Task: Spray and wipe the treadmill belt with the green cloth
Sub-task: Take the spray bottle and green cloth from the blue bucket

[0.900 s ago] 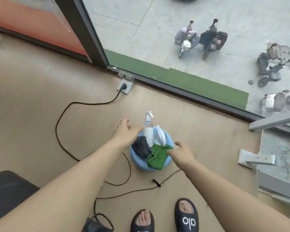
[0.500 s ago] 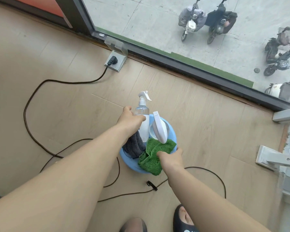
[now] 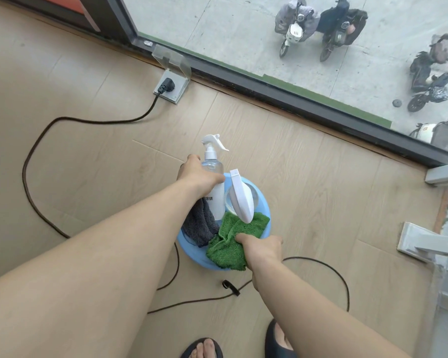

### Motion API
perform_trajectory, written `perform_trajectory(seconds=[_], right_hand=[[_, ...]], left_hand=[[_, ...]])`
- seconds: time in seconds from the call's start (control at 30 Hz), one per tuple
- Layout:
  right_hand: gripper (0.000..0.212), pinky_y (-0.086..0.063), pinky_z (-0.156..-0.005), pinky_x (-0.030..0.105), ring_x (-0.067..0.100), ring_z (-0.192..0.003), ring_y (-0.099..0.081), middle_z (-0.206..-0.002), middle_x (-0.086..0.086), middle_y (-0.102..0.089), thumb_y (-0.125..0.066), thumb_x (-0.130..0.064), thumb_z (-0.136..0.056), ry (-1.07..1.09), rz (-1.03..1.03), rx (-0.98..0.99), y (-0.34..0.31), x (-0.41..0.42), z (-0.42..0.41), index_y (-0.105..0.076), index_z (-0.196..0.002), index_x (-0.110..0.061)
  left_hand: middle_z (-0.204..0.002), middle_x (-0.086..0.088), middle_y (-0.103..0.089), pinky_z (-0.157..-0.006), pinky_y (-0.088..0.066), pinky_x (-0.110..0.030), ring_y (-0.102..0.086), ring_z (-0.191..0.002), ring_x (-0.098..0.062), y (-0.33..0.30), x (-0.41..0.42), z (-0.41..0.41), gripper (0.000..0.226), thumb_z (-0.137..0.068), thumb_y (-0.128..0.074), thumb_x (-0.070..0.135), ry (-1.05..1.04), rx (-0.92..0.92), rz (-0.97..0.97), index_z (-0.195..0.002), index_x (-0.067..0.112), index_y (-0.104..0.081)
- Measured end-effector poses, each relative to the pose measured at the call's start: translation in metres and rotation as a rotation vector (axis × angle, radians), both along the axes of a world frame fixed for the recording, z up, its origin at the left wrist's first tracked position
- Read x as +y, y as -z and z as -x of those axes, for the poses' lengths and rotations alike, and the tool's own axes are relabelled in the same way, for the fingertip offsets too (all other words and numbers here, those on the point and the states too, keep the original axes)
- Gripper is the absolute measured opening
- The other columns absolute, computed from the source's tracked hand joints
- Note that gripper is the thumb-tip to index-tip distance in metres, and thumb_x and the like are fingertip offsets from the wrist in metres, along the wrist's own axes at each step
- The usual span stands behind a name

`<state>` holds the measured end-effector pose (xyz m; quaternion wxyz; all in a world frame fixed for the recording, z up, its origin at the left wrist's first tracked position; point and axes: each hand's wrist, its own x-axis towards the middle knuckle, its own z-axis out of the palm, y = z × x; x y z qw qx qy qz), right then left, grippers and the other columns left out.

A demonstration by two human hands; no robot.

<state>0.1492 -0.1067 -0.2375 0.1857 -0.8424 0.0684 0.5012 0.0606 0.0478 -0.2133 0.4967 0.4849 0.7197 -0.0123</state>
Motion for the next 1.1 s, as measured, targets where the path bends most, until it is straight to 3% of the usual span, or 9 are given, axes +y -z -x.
perform_trajectory(seconds=[0.07,0.17,0.3,0.43,0.57,0.67,0.83,0.97,1.1], right_hand=[[0.059,-0.057,-0.084,0.046,0.033,-0.089,-0.064,-0.097,0.012,-0.064,-0.082,-0.027,-0.064,0.011,-0.008,-0.007,-0.003,-0.001,-0.003,-0.050,-0.109,-0.006],[0.030,-0.058,-0.080,0.042,0.028,-0.081,-0.065,-0.083,0.009,-0.066,-0.078,-0.022,-0.070,-0.002,-0.002,0.000,-0.008,-0.004,-0.010,-0.062,-0.090,-0.006],[0.022,-0.058,-0.077,0.040,0.028,-0.079,-0.067,-0.082,0.009,-0.070,-0.076,-0.020,-0.070,0.017,-0.018,0.018,-0.020,-0.004,-0.015,-0.067,-0.085,-0.005],[0.035,-0.059,-0.081,0.045,0.028,-0.081,-0.070,-0.084,0.007,-0.072,-0.073,-0.029,-0.052,0.076,-0.056,0.069,-0.038,-0.001,-0.007,-0.067,-0.082,-0.014],[0.018,-0.054,-0.081,0.036,0.026,-0.085,-0.063,-0.086,0.005,-0.065,-0.074,-0.023,-0.072,0.069,-0.048,-0.027,-0.056,-0.005,-0.009,-0.060,-0.081,-0.016],[0.025,-0.055,-0.084,0.039,0.027,-0.087,-0.063,-0.089,0.005,-0.066,-0.073,-0.026,-0.069,0.064,-0.040,-0.065,-0.074,-0.007,-0.008,-0.063,-0.089,-0.014],[0.019,-0.056,-0.087,0.044,0.028,-0.088,-0.064,-0.084,0.004,-0.067,-0.073,-0.028,-0.067,-0.017,-0.055,-0.084,-0.117,-0.014,-0.005,-0.062,-0.080,-0.018],[0.031,-0.058,-0.082,0.045,0.029,-0.083,-0.067,-0.080,0.003,-0.070,-0.065,-0.035,-0.056,-0.113,-0.118,-0.089,-0.164,-0.014,0.002,-0.066,-0.083,-0.021],[0.035,-0.058,-0.080,0.047,0.027,-0.082,-0.067,-0.084,0.000,-0.068,-0.064,-0.037,-0.059,-0.211,-0.231,-0.120,-0.222,-0.006,0.013,-0.058,-0.091,-0.026]], left_hand=[[-0.133,-0.008,-0.067,-0.102,-0.055,-0.043,-0.067,-0.119,-0.029,-0.006,-0.002,0.002,0.075,-0.072,-0.088,0.034,-0.020,-0.007,-0.003,-0.138,0.017,-0.056],[-0.113,-0.006,-0.075,-0.095,-0.059,-0.045,-0.072,-0.105,-0.028,-0.010,-0.005,0.009,0.061,-0.056,-0.082,0.040,-0.037,-0.018,-0.025,-0.112,0.021,-0.067],[-0.111,-0.001,-0.069,-0.090,-0.055,-0.036,-0.067,-0.105,-0.024,-0.017,-0.010,0.016,0.049,-0.071,-0.090,0.032,-0.065,-0.052,-0.084,-0.112,0.023,-0.063],[-0.112,0.003,-0.074,-0.098,-0.055,-0.036,-0.070,-0.109,-0.020,-0.033,-0.016,0.022,0.054,-0.067,-0.075,0.052,-0.116,-0.140,-0.136,-0.118,0.039,-0.064],[-0.099,0.010,-0.071,-0.083,-0.050,-0.026,-0.066,-0.094,-0.011,-0.052,-0.021,0.021,0.026,-0.092,-0.075,0.037,-0.152,-0.260,-0.208,-0.116,0.042,-0.066],[-0.093,0.014,-0.069,-0.093,-0.053,-0.033,-0.066,-0.095,-0.014,-0.069,-0.022,0.021,0.015,-0.096,-0.074,0.030,-0.236,-0.309,-0.295,-0.105,0.042,-0.068],[-0.100,0.004,-0.073,-0.097,-0.054,-0.038,-0.068,-0.099,-0.018,-0.118,-0.022,0.026,0.015,-0.094,-0.074,0.036,-0.297,-0.353,-0.404,-0.095,0.046,-0.063],[-0.082,0.007,-0.060,-0.082,-0.047,-0.038,-0.058,-0.088,-0.021,-0.164,-0.032,0.040,0.015,-0.097,-0.069,0.032,-0.235,-0.276,-0.454,-0.096,0.018,-0.064],[-0.072,0.007,-0.043,-0.067,-0.032,-0.036,-0.042,-0.074,-0.017,-0.224,-0.056,0.053,0.036,-0.099,-0.062,0.023,-0.241,-0.264,-0.448,-0.074,0.023,-0.037]])
